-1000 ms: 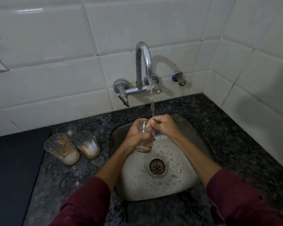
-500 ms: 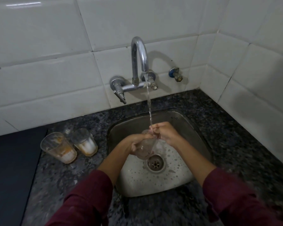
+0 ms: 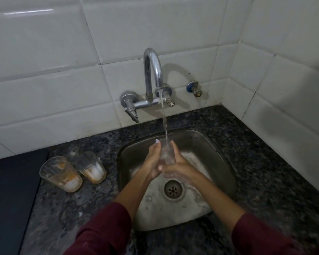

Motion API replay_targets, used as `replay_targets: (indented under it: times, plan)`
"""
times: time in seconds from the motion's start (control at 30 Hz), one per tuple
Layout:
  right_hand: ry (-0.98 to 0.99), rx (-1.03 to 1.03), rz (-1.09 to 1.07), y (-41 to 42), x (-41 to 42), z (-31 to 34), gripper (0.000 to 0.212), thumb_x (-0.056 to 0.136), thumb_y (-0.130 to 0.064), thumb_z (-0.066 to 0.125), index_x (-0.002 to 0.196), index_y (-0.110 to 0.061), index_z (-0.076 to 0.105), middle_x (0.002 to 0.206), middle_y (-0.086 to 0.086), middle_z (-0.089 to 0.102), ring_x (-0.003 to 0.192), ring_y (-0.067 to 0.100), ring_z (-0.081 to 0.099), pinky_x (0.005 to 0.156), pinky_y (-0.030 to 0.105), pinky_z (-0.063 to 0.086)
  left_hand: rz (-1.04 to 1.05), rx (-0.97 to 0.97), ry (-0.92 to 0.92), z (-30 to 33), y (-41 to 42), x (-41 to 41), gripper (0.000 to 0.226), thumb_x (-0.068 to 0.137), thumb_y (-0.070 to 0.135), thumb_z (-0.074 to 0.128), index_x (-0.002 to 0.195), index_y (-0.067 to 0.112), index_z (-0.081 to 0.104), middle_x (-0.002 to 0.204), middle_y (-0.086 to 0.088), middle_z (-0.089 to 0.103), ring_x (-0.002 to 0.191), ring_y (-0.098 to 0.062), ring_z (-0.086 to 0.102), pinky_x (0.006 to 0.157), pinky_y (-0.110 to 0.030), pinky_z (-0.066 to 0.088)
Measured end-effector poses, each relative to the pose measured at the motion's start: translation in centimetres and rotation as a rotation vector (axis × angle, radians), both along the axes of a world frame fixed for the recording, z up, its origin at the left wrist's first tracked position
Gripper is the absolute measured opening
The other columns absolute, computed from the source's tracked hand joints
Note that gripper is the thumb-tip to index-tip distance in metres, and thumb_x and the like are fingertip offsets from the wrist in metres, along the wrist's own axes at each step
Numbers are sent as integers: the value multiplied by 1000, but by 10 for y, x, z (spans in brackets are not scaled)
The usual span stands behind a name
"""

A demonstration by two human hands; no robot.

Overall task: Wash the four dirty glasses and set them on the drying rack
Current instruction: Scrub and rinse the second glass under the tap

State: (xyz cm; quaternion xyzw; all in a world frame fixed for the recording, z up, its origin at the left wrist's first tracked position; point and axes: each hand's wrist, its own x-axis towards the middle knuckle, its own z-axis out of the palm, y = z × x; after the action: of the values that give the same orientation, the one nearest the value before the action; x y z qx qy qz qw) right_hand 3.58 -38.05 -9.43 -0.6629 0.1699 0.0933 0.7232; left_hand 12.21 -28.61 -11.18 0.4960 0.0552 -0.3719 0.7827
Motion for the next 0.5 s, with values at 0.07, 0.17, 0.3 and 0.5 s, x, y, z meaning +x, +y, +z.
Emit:
replay_targets:
  times: [0.07,0.17,0.3,0.5]
  plan:
    - [-79,-336,21,0,2,1,114,74,-9,72,145,-44,-9,137,-5,41,105,21,60,80,39,55,-7,8,-109,4,-3,1,41,96,38,46,125,8,44,105,-10,64,90,-21,66,79,-37,56]
    - [-169,-1007,114,-3,2,9,113,72,-13,69,146,-40,-13,148,7,30,112,30,55,72,32,45,-96,233,-443,17,-3,4,19,97,29,49,97,12,58,93,-6,63,83,-16,61,79,-33,49]
    - [-177,-1031,145,-4,2,16,119,68,-16,71,142,-47,-18,146,7,27,105,34,58,72,34,47,-102,184,-524,34,0,7,22,98,13,48,79,12,58,75,-2,62,68,-13,57,63,-24,49]
    - [-114,333,95,-23,4,27,102,71,12,64,142,-49,22,121,11,57,71,27,63,60,35,52,-132,-222,-346,32,15,11,34,96,-2,37,77,8,63,105,-8,67,91,-23,63,75,-36,57]
